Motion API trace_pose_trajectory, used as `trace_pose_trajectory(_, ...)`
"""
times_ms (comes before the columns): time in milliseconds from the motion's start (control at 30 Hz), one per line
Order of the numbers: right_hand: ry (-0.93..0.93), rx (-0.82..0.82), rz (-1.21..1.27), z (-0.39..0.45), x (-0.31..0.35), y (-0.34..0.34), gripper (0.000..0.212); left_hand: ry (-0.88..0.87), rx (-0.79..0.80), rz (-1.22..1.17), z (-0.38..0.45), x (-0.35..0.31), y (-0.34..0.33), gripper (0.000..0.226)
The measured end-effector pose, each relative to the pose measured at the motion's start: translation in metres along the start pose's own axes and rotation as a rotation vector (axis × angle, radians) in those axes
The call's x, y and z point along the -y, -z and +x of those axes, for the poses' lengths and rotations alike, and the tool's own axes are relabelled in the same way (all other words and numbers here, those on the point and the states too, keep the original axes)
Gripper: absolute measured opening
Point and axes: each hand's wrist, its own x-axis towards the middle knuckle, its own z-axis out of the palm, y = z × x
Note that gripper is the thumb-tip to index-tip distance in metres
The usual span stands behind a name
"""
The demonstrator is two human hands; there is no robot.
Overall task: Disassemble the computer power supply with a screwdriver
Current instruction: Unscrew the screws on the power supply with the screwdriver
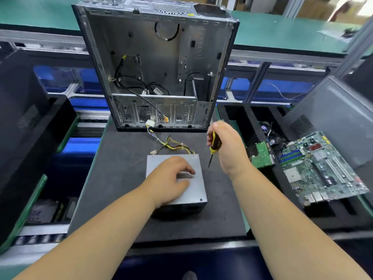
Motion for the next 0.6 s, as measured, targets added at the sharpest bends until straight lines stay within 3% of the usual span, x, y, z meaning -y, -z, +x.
trace_pose_trajectory(233,0.126,-0.013,0.098,-0.057,0.011,-0.010,0.023,-0.141,0.086,0.188,-0.025,-0.002,-0.017,0.037)
trace_pose_trajectory(600,0.093,-0.057,0.148,-0.101,0.013,-0.012,0.025,-0.009,-0.022,0.165,-0.036,-0.008,-0.036,0.025)
